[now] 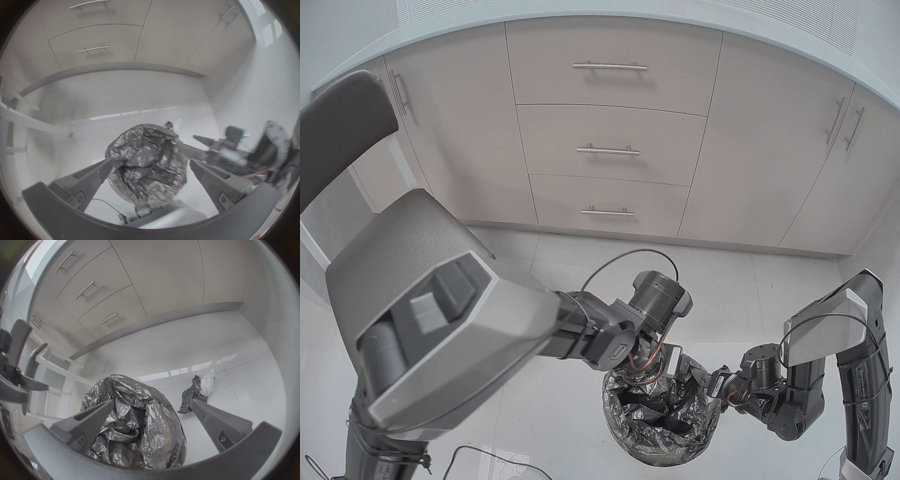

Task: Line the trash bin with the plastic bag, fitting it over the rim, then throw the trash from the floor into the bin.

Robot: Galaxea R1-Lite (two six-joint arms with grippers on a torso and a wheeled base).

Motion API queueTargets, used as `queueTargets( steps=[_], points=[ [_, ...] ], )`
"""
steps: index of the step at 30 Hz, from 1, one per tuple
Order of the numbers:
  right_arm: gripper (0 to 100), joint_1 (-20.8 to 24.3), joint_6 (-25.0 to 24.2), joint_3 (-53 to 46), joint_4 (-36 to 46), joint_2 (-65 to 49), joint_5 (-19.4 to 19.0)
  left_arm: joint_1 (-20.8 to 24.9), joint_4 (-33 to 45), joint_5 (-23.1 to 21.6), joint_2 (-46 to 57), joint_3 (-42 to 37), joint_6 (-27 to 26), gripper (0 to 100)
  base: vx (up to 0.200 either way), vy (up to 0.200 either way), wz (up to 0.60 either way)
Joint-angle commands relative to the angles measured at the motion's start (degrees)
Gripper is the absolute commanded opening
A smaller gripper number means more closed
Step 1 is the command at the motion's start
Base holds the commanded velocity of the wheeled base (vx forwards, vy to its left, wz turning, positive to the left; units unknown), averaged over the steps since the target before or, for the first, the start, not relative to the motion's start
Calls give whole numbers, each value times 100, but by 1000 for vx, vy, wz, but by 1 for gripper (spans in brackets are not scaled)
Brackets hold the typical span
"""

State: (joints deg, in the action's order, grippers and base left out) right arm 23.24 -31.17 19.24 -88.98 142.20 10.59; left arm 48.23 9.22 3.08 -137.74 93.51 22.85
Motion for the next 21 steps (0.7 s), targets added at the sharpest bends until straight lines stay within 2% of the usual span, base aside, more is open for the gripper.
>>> queueTargets(
  steps=[1, 6, 7, 9, 12, 13, 14, 17, 18, 19, 21],
  points=[
    [100, -12, -38, -157, -102, -105, -22, 73, 133, -783, 2067, -1213, 616, 100, 0, 0, 0],
    [100, -38, -100, -113, -102, -378, -40, -349, 63, -853, 3579, -2232, 563, 100, 0, 0, 0],
    [100, -38, -100, -113, -102, -378, -40, -349, 63, -853, 3579, -2232, 563, 100, 0, 0, 0],
    [100, -302, -3, 124, -102, -615, -40, -1043, 54, -871, 4414, -2707, 423, 100, 0, 0, 0],
    [100, -618, 269, 458, -102, -685, -49, -1632, 54, -845, 5047, -3085, 238, 100, 0, 0, 0],
    [100, -645, 305, 485, -102, -694, -49, -1667, 54, -836, 5082, -3111, 220, 100, 0, 0, 0],
    [100, -926, 735, 862, -14, -668, -40, -2142, 28, -818, 5592, -3419, -52, 100, 0, 0, 0],
    [100, -1286, 1148, 1653, 891, -694, 13, -2827, -78, -765, 6303, -3937, -448, 100, 0, 0, 0],
    [100, -1286, 1148, 1653, 891, -694, 13, -2827, -78, -765, 6303, -3937, -448, 100, 0, 0, 0],
    [100, -1480, 1184, 2234, 1506, -729, 13, -3214, -218, -730, 6734, -4271, -615, 100, 0, 0, 0],
    [100, -1489, 1184, 2277, 1559, -729, 22, -3249, -227, -722, 6769, -4298, -632, 100, 0, 0, 0]
  ],
)
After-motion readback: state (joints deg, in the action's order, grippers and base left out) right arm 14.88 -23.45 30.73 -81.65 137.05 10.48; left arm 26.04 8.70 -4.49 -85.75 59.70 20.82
